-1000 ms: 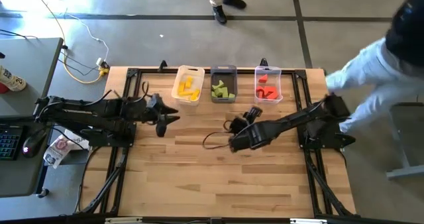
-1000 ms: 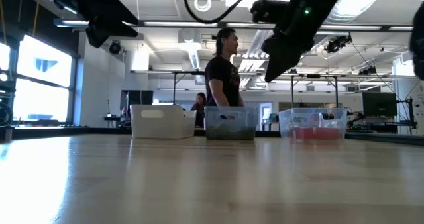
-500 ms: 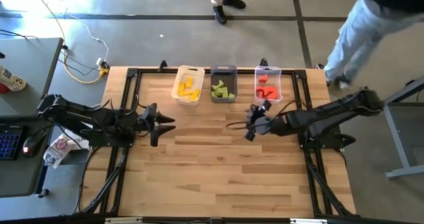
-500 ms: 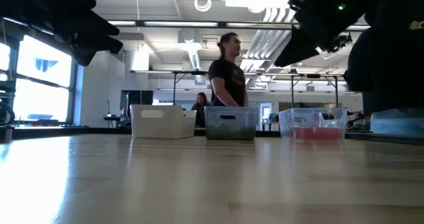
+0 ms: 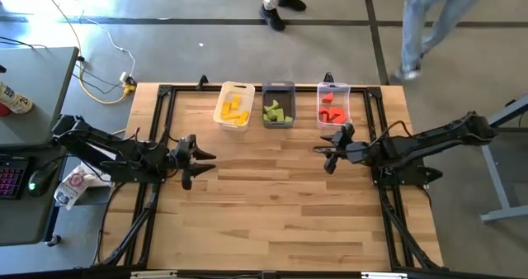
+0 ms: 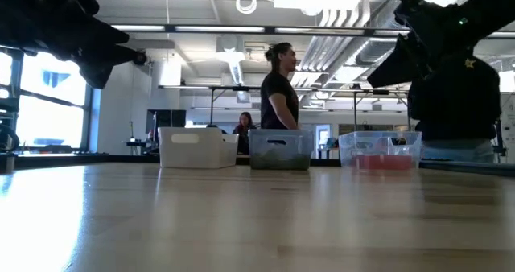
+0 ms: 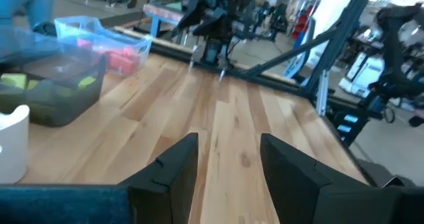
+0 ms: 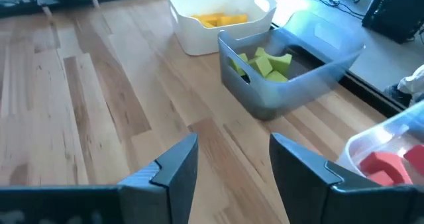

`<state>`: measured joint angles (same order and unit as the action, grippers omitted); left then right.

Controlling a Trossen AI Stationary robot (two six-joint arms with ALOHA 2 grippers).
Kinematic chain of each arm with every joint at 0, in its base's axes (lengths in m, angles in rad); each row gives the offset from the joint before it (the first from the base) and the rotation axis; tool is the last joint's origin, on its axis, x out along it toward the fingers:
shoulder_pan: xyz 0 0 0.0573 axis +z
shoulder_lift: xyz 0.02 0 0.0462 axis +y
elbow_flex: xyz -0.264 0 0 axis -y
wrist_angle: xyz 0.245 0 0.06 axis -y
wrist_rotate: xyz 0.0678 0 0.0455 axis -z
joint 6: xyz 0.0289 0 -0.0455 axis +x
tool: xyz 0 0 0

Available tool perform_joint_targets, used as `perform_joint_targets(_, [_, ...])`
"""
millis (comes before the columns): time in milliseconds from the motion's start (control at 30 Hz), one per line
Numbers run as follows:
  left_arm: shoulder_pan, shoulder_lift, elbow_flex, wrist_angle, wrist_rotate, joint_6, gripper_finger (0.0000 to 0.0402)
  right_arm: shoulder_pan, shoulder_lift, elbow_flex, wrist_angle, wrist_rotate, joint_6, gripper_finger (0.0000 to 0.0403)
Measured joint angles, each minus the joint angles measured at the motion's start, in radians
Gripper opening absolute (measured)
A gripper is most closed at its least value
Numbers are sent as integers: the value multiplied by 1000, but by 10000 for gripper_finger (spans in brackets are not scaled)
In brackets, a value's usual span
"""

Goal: Sort & place blocks by color
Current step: Return to Home Position

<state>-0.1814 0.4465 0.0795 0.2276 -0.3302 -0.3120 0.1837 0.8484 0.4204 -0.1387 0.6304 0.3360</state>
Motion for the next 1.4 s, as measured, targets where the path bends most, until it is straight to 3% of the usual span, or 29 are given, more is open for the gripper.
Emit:
perform_joint_targets(533, [-49, -191, -69, 116, -22, 187, 152, 0, -285, -211, 2, -42, 109, 174])
perform_joint_targets(800, [-50, -322, -69, 106, -19, 309, 152, 0, -465, -279, -6, -73, 71, 174])
perform_joint_targets(1067, [-50, -439, -67, -11, -21, 349, 152, 0, -625, -281, -61, -157, -59, 174])
perform_joint_targets(1400, [-48, -441, -61, -187, 9, 263, 152, 0, -840, -281, -264, -179, -61, 174])
